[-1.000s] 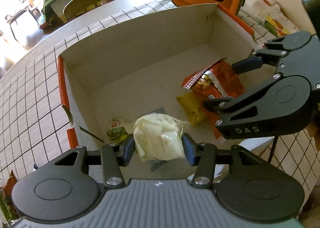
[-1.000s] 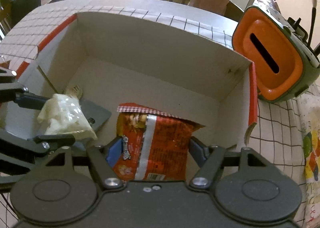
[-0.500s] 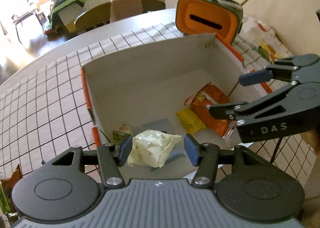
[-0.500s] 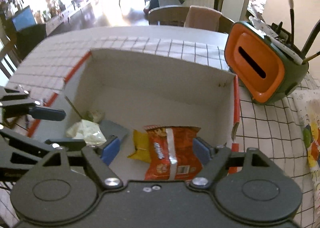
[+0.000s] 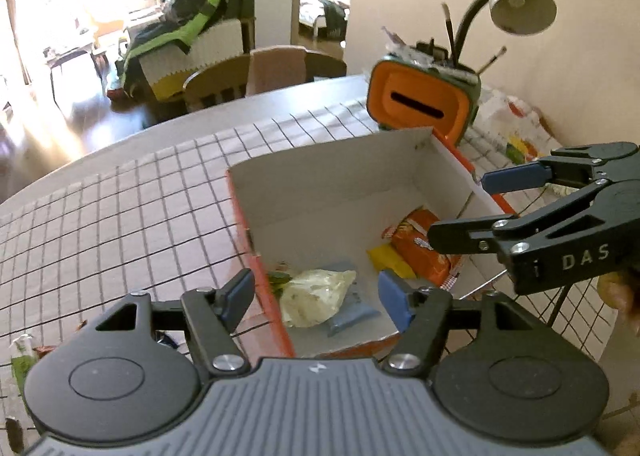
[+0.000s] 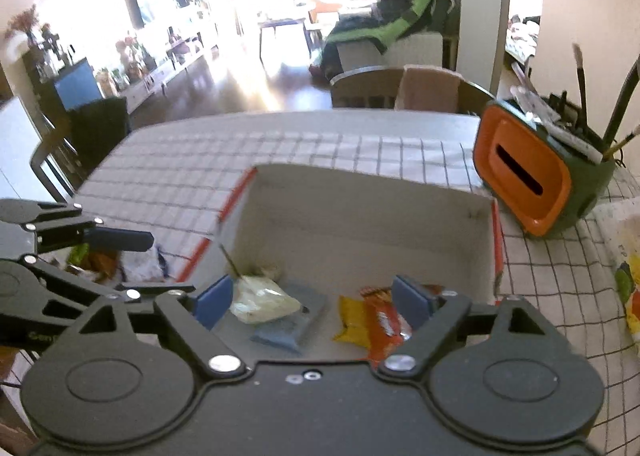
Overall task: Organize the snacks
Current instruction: 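Move both tools back over the remaining snack packets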
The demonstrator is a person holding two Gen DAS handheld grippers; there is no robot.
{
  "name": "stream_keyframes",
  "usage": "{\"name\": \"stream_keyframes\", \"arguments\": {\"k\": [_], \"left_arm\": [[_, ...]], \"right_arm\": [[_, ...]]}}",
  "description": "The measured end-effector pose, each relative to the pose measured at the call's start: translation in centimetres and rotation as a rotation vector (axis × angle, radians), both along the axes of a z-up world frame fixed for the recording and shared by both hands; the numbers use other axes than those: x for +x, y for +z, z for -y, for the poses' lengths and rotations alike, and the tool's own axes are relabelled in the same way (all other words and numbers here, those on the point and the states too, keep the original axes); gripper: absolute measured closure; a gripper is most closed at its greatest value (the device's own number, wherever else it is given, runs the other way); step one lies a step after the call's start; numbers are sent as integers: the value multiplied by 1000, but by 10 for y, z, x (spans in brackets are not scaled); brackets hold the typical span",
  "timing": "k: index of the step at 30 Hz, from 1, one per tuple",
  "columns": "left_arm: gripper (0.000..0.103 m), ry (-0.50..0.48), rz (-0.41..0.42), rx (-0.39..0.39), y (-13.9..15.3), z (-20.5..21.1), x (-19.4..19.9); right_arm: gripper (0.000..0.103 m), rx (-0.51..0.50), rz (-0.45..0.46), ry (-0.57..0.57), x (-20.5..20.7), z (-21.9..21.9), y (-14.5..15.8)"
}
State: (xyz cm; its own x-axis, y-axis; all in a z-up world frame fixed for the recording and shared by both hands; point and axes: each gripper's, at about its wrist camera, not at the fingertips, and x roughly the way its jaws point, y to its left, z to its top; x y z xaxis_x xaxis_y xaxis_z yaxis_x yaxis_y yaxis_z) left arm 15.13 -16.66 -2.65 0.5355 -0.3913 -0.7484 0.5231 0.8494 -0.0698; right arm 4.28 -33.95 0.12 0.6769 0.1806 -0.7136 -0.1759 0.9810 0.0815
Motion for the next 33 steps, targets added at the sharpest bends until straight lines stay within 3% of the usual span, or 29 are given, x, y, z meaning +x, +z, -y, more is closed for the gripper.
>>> {"name": "stream_keyframes", "arguments": {"k": [14, 19, 33], "left_arm": [[23, 99, 96, -62, 24, -86, -32], [19, 134, 102, -86, 23, -120, -41], [15, 266, 107, -57, 6, -234, -54]], "right_arm": [[7, 96, 82, 49, -21, -62, 16], [1, 125, 91, 72, -24, -84, 11], [0, 129, 50, 129, -22, -172, -15]]}}
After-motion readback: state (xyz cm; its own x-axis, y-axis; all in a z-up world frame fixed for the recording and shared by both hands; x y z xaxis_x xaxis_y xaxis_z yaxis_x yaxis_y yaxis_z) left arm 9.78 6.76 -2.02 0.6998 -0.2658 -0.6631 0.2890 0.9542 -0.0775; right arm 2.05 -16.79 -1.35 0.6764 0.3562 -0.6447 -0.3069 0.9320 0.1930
